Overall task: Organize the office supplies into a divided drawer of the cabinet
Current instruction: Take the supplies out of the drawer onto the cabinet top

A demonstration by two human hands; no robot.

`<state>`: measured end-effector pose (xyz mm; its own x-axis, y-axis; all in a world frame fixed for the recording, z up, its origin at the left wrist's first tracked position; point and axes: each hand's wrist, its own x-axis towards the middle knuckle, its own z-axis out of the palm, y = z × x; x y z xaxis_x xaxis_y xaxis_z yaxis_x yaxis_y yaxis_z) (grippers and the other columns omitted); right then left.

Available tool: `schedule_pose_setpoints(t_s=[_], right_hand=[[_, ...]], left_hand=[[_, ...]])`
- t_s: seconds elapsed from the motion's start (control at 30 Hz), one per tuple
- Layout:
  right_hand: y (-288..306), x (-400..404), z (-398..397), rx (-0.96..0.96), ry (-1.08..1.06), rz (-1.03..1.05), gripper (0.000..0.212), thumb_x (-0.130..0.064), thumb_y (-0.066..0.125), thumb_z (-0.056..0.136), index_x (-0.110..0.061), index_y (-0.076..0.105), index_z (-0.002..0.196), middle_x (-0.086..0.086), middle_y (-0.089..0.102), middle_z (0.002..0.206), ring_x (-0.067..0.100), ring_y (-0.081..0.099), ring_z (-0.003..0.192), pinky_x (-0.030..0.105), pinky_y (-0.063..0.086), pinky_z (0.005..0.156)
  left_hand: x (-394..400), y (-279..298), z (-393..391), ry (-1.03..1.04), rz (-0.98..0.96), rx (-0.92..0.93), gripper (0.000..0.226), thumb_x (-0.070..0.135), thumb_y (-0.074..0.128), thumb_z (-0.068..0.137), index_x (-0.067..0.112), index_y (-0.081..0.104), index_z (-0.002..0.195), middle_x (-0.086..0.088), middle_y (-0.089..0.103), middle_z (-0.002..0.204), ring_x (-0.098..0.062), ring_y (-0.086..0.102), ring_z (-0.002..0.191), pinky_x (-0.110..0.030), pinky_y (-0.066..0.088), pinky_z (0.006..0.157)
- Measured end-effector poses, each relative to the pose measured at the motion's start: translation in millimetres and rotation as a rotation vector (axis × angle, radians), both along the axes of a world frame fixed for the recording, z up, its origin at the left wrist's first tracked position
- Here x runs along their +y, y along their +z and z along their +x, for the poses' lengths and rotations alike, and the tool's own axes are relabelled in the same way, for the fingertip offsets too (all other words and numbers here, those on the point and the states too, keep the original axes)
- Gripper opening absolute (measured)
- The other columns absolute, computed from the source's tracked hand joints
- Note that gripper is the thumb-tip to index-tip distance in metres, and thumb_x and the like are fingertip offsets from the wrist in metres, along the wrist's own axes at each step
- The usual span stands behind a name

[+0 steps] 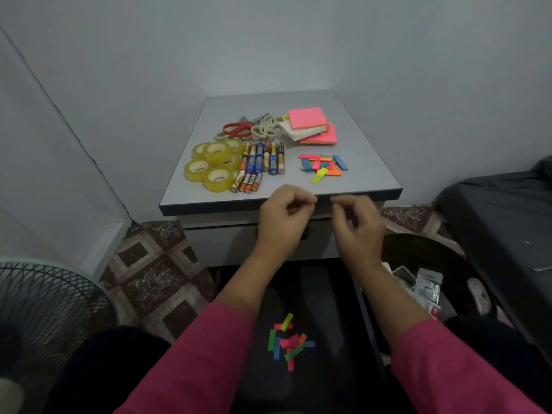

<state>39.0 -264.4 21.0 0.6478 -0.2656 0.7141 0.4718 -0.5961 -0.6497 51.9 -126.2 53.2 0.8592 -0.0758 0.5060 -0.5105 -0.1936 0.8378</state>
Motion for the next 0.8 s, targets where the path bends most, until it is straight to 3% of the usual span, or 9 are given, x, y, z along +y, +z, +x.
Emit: schedule_pose_setpoints(t_s=[0.07, 0.13, 0.27, 0.4, 0.5, 0.6, 0.7, 0.8], right_hand=[[-33, 5, -13, 0.113, 0.007, -0.048, 0.013, -0.013, 0.057, 0.087, -0.009, 0.068, 0.092, -0.007, 0.057, 0.085, 0.008, 0.053, 0.078, 0.015, 0.039, 0.069], [-65, 10, -26, 0.329, 0.017, -0.095, 0.009, -0.011, 0.061, 0.088, -0.012, 0.069, 0.094, -0.005, 0.057, 0.086, 0.014, 0.056, 0.081, 0.02, 0.039, 0.07], [-119, 15, -46, 0.722, 0.127, -0.341, 0.025, -0.015, 0.058, 0.092, -0.015, 0.066, 0.115, 0.002, 0.059, 0.11, 0.016, 0.057, 0.102, 0.023, 0.043, 0.082], [-152, 19, -60, 1.095, 0.311, -0.762, 0.057, -0.024, 0.051, 0.093, -0.023, 0.033, 0.147, 0.004, 0.037, 0.146, 0.025, 0.039, 0.13, 0.034, 0.037, 0.106], [-169, 24, -67, 1.245, 0.402, -0.921, 0.076, -0.028, 0.053, 0.092, -0.027, 0.008, 0.154, -0.001, 0.006, 0.161, 0.03, 0.023, 0.14, 0.041, 0.028, 0.111], [-177, 31, -68, 1.27, 0.469, -1.023, 0.08, -0.021, 0.052, 0.092, -0.029, 0.001, 0.154, -0.006, -0.009, 0.161, 0.029, 0.014, 0.144, 0.043, 0.02, 0.114], [-181, 39, -66, 1.237, 0.529, -1.099, 0.073, -0.02, 0.045, 0.096, -0.028, 0.0, 0.154, -0.009, -0.01, 0.16, 0.027, 0.01, 0.146, 0.041, 0.018, 0.114], [-184, 41, -64, 1.19, 0.532, -1.174, 0.066, -0.016, 0.036, 0.099, -0.024, 0.002, 0.154, -0.008, -0.005, 0.161, 0.026, 0.01, 0.145, 0.041, 0.02, 0.113]], left_hand=[[9, -27, -15, 0.031, 0.055, -0.012, 0.019, -0.009, 0.065, 0.079, 0.01, 0.067, 0.083, 0.002, 0.061, 0.086, -0.007, 0.06, 0.084, -0.018, 0.05, 0.077], [19, -60, -24, 0.054, 0.079, 0.093, 0.016, -0.01, 0.065, 0.079, 0.005, 0.069, 0.083, 0.003, 0.06, 0.087, -0.006, 0.06, 0.083, -0.013, 0.049, 0.077], [44, -147, -32, 0.13, 0.268, 0.575, 0.018, -0.005, 0.063, 0.084, 0.005, 0.067, 0.098, -0.011, 0.063, 0.104, -0.009, 0.058, 0.084, -0.01, 0.046, 0.078], [66, -203, -56, 0.141, 0.484, 0.936, 0.039, 0.008, 0.067, 0.085, 0.002, 0.057, 0.123, -0.016, 0.06, 0.12, -0.017, 0.057, 0.101, -0.022, 0.045, 0.089], [66, -218, -70, 0.071, 0.704, 1.028, 0.075, 0.027, 0.073, 0.081, 0.013, 0.036, 0.145, -0.013, 0.037, 0.143, -0.025, 0.043, 0.128, -0.03, 0.035, 0.109], [54, -225, -77, -0.009, 0.926, 1.032, 0.101, 0.041, 0.076, 0.075, 0.023, 0.014, 0.152, -0.016, 0.017, 0.148, -0.035, 0.026, 0.137, -0.035, 0.028, 0.113], [44, -232, -82, -0.043, 1.022, 0.966, 0.096, 0.037, 0.073, 0.079, 0.026, 0.012, 0.153, -0.018, 0.012, 0.148, -0.038, 0.026, 0.136, -0.034, 0.028, 0.113], [41, -237, -81, -0.039, 1.03, 0.875, 0.076, 0.028, 0.067, 0.084, 0.026, 0.026, 0.149, -0.013, 0.025, 0.14, -0.032, 0.036, 0.128, -0.033, 0.035, 0.107]])
